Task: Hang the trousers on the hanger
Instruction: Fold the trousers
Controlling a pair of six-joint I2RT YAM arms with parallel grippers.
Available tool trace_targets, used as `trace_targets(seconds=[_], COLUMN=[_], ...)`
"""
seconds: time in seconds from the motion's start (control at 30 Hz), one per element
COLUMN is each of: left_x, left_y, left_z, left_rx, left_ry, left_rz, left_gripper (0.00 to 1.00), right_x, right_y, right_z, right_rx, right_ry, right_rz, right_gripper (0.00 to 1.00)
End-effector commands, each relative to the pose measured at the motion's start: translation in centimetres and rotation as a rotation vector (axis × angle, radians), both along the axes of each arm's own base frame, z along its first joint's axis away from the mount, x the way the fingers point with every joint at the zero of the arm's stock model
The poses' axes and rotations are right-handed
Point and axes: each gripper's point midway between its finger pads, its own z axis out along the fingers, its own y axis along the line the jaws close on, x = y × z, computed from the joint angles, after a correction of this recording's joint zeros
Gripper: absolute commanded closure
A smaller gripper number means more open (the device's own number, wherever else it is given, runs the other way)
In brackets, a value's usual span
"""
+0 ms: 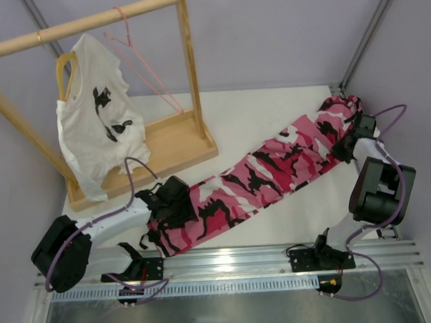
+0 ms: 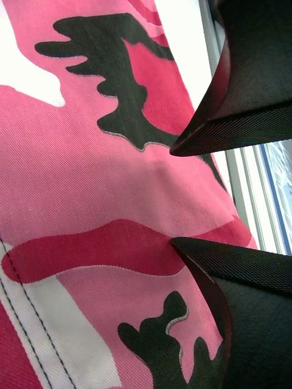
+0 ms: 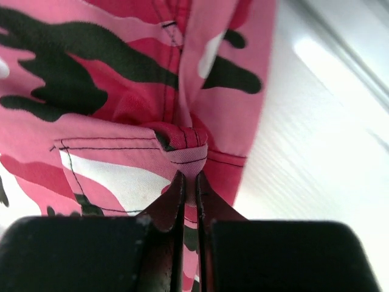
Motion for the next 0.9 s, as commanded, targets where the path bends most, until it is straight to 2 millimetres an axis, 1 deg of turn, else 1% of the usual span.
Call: trace_targets(seconds=[0.0,0.03,0.1,0.17,0.2,0.23,0.27,0.3,0.33,0.43,0.47,0.5,0.53,0.57,0.6,0.63,0.67,0.7,0.73,0.77,0.8,0.83,0.87], left_x=[-3.9,-3.9,-4.0,-4.1,-4.2,-4.2,-4.2,-4.1,-4.2,-3.3,-2.9,-2.6,-2.5,-1.8,-1.5,-1.3,0.6,0.6,1.1,1.7,2.5,2.6,2.8], left_y=[4.8,5.0,5.2,5.1,5.1,5.1,5.0,5.2,5.4,5.7,5.5,5.2,4.9,4.2,3.9,3.7,2.3,2.2,1.6,1.0,0.2,-0.3,-0.7], left_z=[-4.6,-4.7,-5.0,-5.1,-5.2,-5.2,-5.1,-5.0,-4.7,-3.7,-2.9,-2.3,-1.9,-0.6,0.2,0.9,4.6,4.6,5.4,6.0,6.7,6.7,6.5], left_rx=[0.191,0.199,0.209,0.204,0.204,0.206,0.205,0.215,0.225,0.245,0.24,0.227,0.216,0.186,0.177,0.168,0.11,0.107,0.082,0.059,0.039,0.028,0.027], left_ry=[0.142,0.147,0.159,0.168,0.172,0.174,0.173,0.167,0.168,0.126,0.112,0.1,0.093,0.069,0.056,0.046,-0.045,-0.044,-0.067,-0.096,-0.119,-0.111,-0.098], left_rz=[0.017,0.015,0.016,0.016,0.013,0.015,0.013,0.013,0.008,0.011,0.013,0.009,0.006,-0.005,-0.011,-0.015,-0.037,-0.039,-0.048,-0.064,-0.068,-0.077,-0.083], left_gripper=[0.41,0.41,0.41,0.41,0.41,0.41,0.41,0.41,0.41,0.41,0.41,0.41,0.41,0.41,0.41,0.41,0.41,0.41,0.39,0.38,0.37,0.37,0.37], right_x=[-0.4,-0.9,-1.7,-2.0,-2.5,-2.5,-2.1,-2.5,-2.3,-2.7,-2.5,-2.4,-2.8,-2.7,-2.7,-3.3,-4.0,-4.1,-4.5,-4.8,-4.5,-4.2,-4.1], right_y=[-5.4,-6.1,-6.3,-6.3,-5.7,-5.4,-5.2,-4.8,-4.7,-4.5,-4.6,-4.6,-4.4,-4.5,-4.4,-4.1,-3.2,-3.1,-2.5,-2.2,-0.7,0.2,2.5], right_z=[5.0,5.2,5.0,4.4,3.5,3.0,2.7,1.6,1.3,0.2,0.4,0.6,0.9,1.7,2.4,2.8,5.4,5.4,6.3,6.7,7.0,7.6,7.9], right_rx=[-0.141,-0.145,-0.141,-0.124,-0.101,-0.086,-0.079,-0.06,-0.059,-0.05,-0.047,-0.045,-0.037,-0.045,-0.048,-0.041,-0.044,-0.043,-0.044,-0.049,-0.023,-0.019,0.009], right_ry=[-0.015,-0.007,0.005,0.001,0.011,0.004,-0.018,-0.003,-0.008,0.033,0.031,0.032,0.047,0.039,0.03,0.045,-0.003,0.003,-0.027,-0.037,-0.062,-0.09,-0.13], right_rz=[-0.134,-0.159,-0.189,-0.204,-0.199,-0.2,-0.194,-0.185,-0.176,-0.165,-0.167,-0.162,-0.16,-0.158,-0.156,-0.153,-0.132,-0.129,-0.115,-0.11,-0.063,-0.032,0.04], right_gripper=[0.96,0.96,0.96,0.96,0.96,0.96,0.96,0.96,0.96,0.96,0.93,0.88,0.83,0.75,0.71,0.67,0.56,0.56,0.55,0.55,0.55,0.55,0.54])
